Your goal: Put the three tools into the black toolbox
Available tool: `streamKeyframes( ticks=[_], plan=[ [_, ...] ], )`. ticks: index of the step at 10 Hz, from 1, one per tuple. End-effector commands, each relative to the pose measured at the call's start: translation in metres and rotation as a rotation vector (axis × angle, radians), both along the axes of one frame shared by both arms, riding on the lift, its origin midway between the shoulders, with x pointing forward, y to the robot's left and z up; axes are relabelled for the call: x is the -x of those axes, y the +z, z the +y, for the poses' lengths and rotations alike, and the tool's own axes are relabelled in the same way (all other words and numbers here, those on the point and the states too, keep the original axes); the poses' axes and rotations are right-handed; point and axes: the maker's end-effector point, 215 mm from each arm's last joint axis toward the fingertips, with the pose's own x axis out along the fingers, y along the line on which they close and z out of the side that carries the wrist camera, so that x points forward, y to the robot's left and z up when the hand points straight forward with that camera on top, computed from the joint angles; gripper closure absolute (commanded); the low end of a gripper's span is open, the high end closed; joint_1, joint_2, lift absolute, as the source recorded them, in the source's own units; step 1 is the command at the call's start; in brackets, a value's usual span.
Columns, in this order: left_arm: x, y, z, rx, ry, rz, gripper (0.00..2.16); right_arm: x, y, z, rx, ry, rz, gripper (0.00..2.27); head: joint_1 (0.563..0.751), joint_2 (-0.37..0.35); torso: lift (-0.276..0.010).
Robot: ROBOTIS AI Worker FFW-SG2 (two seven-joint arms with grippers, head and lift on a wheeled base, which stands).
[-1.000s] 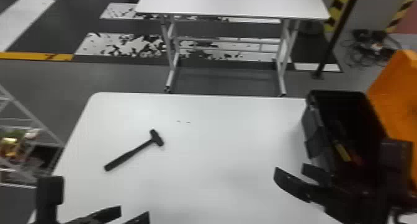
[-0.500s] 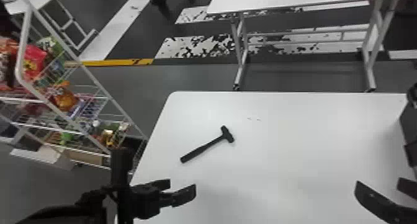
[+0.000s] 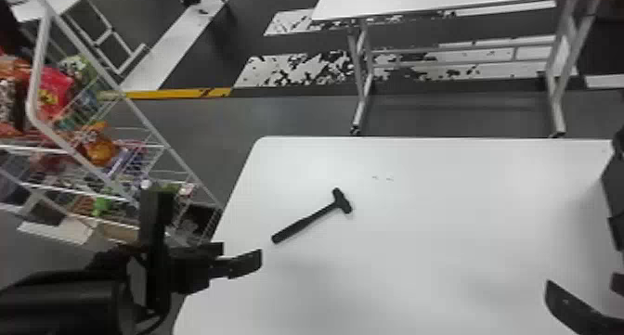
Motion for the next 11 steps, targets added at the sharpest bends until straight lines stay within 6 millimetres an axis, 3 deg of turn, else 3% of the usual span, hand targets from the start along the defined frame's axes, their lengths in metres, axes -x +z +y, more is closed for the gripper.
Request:
streamKeyframes(
  ticks=[1, 3, 6, 9, 11],
  plan=[
    [0.0, -0.001, 0.008, -0.033, 0.005, 0.017, 0.12, -0.001, 0.0, 0.0, 0.007, 0.008, -0.01, 0.08, 0.695, 0.35, -0.051],
    [-0.01, -0.031, 0.002, -0.046, -0.013, 0.065, 0.12, 0.0, 0.0, 0.004, 0.008, 0.019, -0.009, 0.08, 0.695, 0.35, -0.051],
    [-0.027, -0.041, 0.007, -0.082, -0.033, 0.005, 0.12, 0.002, -0.005, 0.025, 0.032, 0.077, 0.017, 0.08, 0.695, 0.35, -0.051],
    [-0.086, -0.05, 0.001, -0.091, -0.07, -0.125, 0.12, 0.016, -0.017, 0.021, 0.08, 0.084, 0.08, 0.08, 0.695, 0.35, -0.051],
    [-0.123, -0.063, -0.008, -0.066, -0.104, -0.182, 0.12, 0.025, -0.012, 0.025, 0.114, 0.092, 0.1, 0.08, 0.695, 0.35, -0.051]
  ],
)
